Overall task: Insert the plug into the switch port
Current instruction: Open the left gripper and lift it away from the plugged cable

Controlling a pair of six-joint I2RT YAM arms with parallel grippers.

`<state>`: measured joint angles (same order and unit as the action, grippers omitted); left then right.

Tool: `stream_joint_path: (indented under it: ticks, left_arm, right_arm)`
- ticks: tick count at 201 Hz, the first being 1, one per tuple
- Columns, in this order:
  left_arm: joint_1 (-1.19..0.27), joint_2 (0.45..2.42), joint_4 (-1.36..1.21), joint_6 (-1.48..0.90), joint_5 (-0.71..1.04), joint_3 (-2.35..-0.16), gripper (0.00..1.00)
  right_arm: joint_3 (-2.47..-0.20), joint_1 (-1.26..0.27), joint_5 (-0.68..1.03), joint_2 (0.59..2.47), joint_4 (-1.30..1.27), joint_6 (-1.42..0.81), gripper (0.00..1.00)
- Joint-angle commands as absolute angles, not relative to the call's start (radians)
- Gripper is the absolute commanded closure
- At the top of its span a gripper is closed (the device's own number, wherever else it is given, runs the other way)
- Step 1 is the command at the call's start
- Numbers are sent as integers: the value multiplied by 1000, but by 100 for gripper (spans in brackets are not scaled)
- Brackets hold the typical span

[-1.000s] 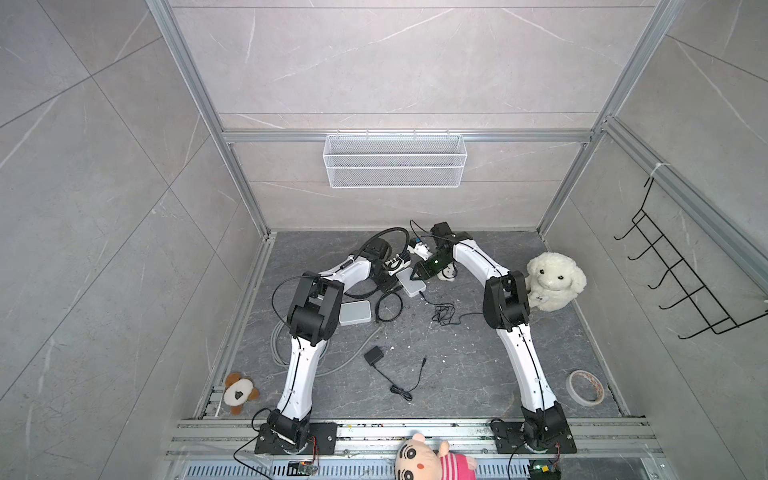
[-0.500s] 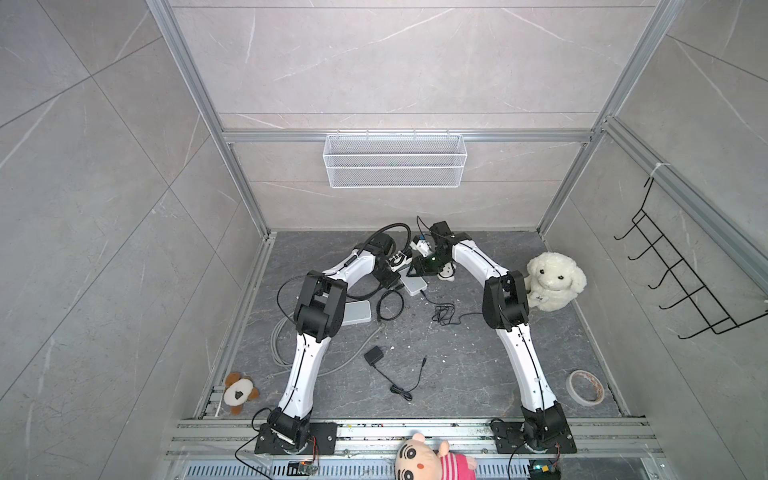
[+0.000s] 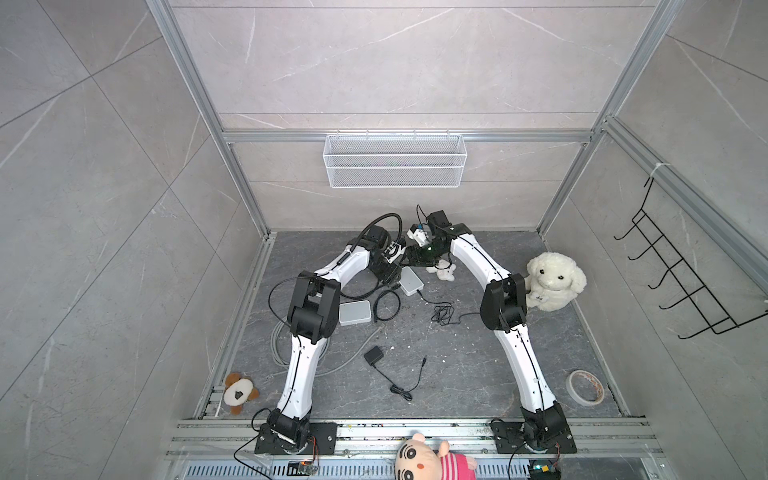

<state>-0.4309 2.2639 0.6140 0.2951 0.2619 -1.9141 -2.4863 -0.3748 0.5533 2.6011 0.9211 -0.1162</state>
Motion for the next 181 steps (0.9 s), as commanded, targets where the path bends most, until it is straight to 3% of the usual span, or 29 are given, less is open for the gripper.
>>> stream_joint_path:
  ticks: [1,71,90,148,181]
  left_arm:
    - [-404,2129,528,176,264,-1883,30]
    - [-336,2007,395,-126,187,-1689,30]
    - [-335,2007,396,-179,181,-1661,30]
    - [-333,2022,430,-167,188,-1654,32]
    - [-325,2007,483,-129,125,-1676,32]
  right_arm:
    - [-2432,-390,504,2547,934,-96,27]
    - [-2210,-440,298,2398,931,-12,27]
    - [-2201,-466,244,2386,950,14,19]
    - [-2235,-516,133,2453,977,20,9]
    - [-2222,-549,-6,2479,978,1,11]
